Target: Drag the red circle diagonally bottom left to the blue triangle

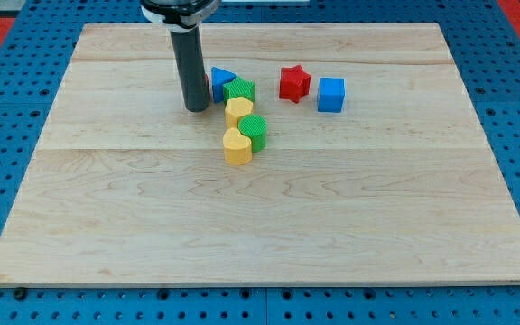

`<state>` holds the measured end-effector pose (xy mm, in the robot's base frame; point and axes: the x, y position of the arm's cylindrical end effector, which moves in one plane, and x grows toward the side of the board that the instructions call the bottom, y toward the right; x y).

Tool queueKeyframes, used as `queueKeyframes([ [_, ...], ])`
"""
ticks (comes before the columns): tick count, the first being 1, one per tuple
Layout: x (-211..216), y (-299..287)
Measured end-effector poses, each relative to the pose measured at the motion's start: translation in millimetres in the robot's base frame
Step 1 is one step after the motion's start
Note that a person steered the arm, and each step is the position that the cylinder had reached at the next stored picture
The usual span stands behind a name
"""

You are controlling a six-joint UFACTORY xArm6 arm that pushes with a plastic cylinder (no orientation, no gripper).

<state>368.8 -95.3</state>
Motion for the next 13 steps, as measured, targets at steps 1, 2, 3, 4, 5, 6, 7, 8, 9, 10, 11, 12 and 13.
queueKeyframes([
  [1,0,-10],
  [2,0,-52],
  [3,-42,-70],
  [4,-109,-41],
  [5,-117,11],
  [6,-89,24],
  [7,-51,20],
  [8,-31,12],
  [9,-44,4],
  [10,-62,3],
  [11,-37,-9],
  [12,-35,-14],
  [13,-31,-33],
])
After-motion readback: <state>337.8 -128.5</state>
